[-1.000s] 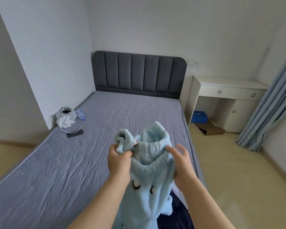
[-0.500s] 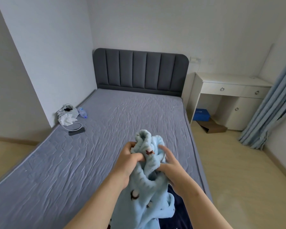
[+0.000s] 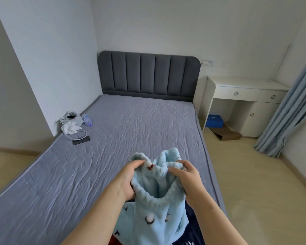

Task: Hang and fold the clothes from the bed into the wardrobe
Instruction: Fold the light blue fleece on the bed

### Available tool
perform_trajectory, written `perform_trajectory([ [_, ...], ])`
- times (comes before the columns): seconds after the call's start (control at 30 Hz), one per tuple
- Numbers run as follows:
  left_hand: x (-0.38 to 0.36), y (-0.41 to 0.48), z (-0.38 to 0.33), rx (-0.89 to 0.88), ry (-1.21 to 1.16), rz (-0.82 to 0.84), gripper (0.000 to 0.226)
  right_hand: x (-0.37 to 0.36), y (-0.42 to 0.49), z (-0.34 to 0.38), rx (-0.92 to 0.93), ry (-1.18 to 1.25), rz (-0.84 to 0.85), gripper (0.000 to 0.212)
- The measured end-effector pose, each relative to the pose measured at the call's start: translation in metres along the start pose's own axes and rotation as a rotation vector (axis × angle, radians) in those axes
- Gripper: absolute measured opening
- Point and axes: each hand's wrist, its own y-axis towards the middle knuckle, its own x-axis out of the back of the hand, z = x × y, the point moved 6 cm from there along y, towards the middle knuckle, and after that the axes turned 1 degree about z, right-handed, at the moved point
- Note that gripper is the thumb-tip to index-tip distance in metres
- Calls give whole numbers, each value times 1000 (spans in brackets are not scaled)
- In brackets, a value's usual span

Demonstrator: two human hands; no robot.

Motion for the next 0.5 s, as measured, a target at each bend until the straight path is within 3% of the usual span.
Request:
perform_trajectory([
  [0.1, -7, -6, 11, 147, -26, 80, 10, 3, 1, -5, -36, 13, 18, 62],
  [0.2, 13, 2, 5, 54, 84, -128, 24, -2, 2, -11, -132, 25, 102, 85],
  [0.33, 27, 6, -15, -191, 130, -277, 34, -9, -2, -15, -210, 44, 229, 45],
  [0.5, 53, -2, -51, -426, -11, -398, 21, -6, 4, -21, -243, 124, 168, 48],
])
